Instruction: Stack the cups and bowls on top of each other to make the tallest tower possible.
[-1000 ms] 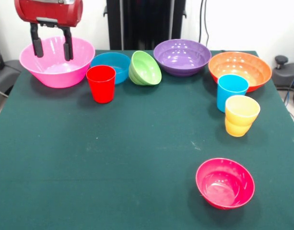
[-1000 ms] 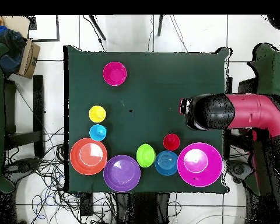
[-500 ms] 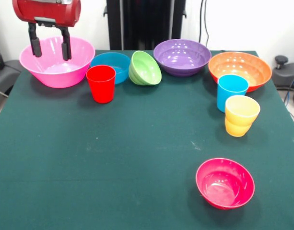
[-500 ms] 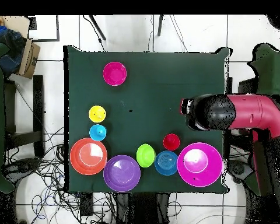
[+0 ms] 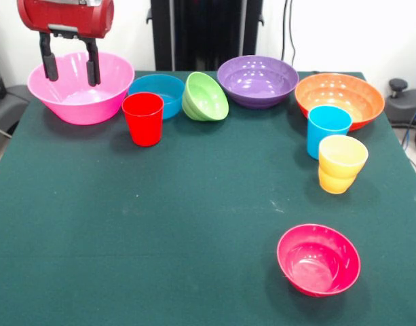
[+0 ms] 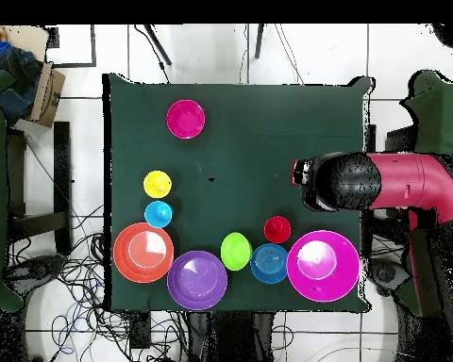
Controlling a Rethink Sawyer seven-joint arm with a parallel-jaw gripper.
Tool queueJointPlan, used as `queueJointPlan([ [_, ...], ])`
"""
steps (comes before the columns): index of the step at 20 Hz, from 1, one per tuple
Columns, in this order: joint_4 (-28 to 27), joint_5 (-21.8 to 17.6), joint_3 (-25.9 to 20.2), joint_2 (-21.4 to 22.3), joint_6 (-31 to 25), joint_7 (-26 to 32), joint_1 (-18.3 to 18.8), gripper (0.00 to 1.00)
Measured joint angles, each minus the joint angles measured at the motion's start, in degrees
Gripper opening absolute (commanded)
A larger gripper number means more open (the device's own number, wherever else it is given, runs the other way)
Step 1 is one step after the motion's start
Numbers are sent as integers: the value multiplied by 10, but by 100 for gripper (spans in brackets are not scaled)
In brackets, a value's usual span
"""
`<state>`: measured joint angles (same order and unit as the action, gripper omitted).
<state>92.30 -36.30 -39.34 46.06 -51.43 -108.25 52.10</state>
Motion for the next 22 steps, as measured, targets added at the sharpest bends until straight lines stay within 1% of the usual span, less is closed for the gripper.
queueJointPlan([
  [8,2,0,-1,1,0,0,9,100],
  [16,22,0,-1,5,0,0,34,100],
  [22,35,1,-1,5,0,0,47,100],
])
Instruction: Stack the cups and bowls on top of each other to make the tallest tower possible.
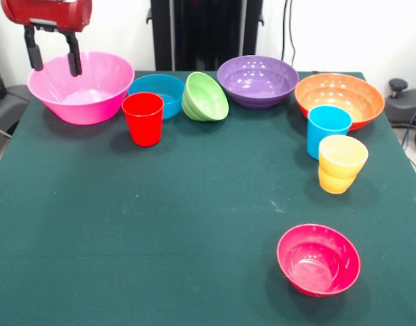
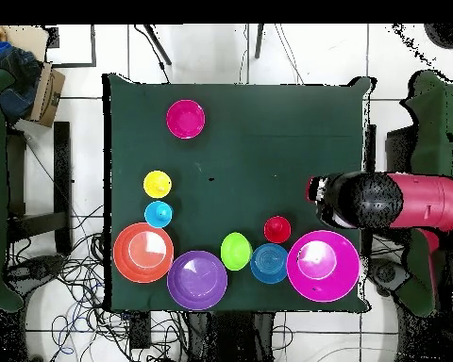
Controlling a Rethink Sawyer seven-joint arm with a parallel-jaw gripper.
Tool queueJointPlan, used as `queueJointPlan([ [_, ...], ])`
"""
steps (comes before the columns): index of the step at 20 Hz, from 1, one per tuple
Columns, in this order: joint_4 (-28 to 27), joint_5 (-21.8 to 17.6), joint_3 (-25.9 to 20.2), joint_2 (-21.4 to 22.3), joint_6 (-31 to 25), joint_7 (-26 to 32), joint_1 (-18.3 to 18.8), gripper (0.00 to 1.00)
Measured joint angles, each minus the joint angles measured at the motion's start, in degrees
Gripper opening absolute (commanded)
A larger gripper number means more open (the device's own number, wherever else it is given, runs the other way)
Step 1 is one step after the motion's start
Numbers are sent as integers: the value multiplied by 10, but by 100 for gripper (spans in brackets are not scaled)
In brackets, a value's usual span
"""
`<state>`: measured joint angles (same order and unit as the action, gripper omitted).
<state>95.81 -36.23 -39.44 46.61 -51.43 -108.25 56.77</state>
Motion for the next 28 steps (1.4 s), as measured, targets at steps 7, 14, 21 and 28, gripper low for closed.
queueJointPlan([
  [7,13,0,0,0,0,0,1,100],
  [14,19,3,0,0,0,0,1,100],
  [21,23,6,-1,0,0,0,1,100],
  [28,26,8,-1,-6,0,0,2,100],
])
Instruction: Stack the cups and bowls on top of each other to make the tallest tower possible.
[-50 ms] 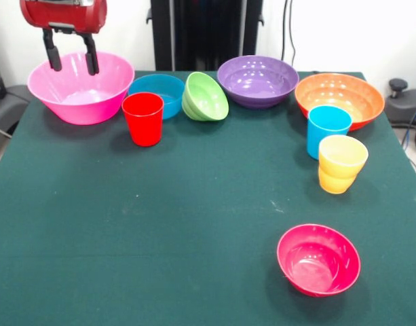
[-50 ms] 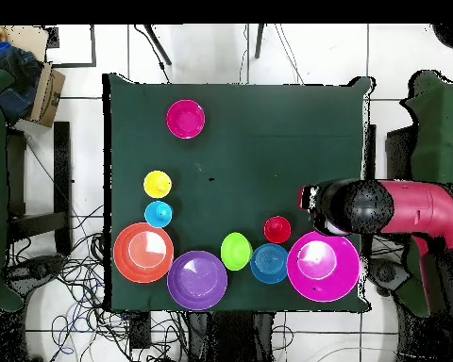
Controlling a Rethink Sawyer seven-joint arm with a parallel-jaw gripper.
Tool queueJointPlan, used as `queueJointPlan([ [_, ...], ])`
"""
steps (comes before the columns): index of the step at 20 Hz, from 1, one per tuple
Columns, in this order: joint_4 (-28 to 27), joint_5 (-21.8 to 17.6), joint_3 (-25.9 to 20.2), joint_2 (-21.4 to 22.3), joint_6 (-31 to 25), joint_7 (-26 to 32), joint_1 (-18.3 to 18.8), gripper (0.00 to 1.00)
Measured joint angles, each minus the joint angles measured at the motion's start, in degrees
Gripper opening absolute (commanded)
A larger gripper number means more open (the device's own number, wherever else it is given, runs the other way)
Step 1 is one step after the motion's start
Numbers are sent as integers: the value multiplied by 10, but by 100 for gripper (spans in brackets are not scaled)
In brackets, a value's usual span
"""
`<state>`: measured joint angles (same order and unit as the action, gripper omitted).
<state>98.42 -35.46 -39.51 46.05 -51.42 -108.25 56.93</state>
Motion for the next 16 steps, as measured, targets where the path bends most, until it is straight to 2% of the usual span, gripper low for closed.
queueJointPlan([
  [16,9,12,-1,-8,17,0,5,100],
])
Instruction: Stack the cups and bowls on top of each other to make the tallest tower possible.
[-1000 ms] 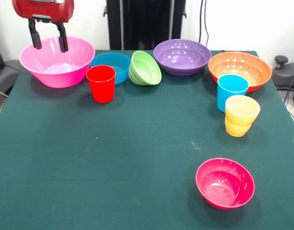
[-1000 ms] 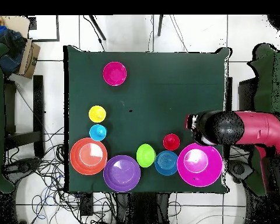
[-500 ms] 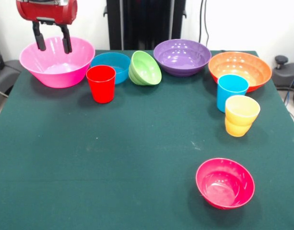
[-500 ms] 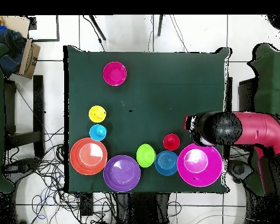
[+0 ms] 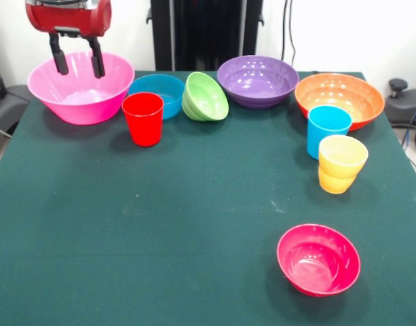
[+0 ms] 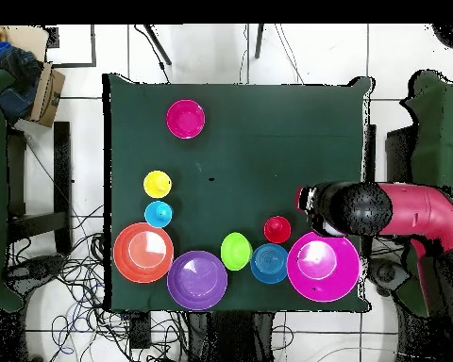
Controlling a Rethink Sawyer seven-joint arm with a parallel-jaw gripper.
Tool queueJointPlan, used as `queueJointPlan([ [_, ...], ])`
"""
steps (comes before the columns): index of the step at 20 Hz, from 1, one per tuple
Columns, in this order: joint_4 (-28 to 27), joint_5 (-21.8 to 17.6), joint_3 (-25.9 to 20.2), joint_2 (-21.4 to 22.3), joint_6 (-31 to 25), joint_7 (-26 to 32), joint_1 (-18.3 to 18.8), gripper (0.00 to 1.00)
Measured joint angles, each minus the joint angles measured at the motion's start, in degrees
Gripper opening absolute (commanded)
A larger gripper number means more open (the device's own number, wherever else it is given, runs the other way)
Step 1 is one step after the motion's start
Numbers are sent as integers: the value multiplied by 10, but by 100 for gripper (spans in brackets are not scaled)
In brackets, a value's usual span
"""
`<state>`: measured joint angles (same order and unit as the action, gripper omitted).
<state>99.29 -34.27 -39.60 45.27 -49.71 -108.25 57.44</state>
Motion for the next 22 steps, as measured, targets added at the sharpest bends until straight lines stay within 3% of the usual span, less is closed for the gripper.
queueJointPlan([
  [22,8,5,0,-7,3,0,0,100],
])
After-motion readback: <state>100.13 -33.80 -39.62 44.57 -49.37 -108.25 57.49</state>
